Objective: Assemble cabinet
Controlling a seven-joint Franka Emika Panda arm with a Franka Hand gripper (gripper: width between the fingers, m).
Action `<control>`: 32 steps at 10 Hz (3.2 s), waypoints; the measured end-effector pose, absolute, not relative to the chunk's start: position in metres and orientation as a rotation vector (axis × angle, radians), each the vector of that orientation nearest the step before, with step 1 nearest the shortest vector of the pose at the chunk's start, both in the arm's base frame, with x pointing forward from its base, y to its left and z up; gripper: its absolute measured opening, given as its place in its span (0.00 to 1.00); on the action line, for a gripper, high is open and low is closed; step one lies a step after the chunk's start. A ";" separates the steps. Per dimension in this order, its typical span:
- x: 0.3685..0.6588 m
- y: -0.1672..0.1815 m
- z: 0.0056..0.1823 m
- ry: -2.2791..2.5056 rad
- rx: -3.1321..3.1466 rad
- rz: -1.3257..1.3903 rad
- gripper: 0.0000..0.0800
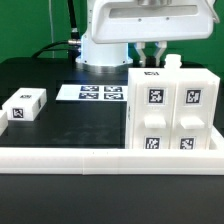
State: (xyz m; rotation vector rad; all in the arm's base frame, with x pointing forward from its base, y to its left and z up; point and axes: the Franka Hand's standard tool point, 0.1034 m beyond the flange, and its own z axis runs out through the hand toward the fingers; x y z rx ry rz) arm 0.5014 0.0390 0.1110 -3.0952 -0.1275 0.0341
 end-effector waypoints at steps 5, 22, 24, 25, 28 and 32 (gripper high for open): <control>0.467 -0.032 0.090 -0.056 -3.123 0.036 0.02; 0.432 -0.163 0.067 -0.222 -3.164 0.028 0.00; 0.425 -0.176 0.062 -0.246 -3.162 0.045 0.00; 0.425 -0.179 0.063 -0.256 -3.162 0.045 0.00; 0.423 -0.189 0.062 -0.258 -3.167 0.047 0.00; 0.423 -0.189 0.062 -0.261 -3.167 0.047 0.33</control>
Offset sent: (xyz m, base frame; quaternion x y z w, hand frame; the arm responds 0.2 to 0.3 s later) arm -0.0262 -0.0654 -0.0119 0.0070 0.0135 0.0171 0.9997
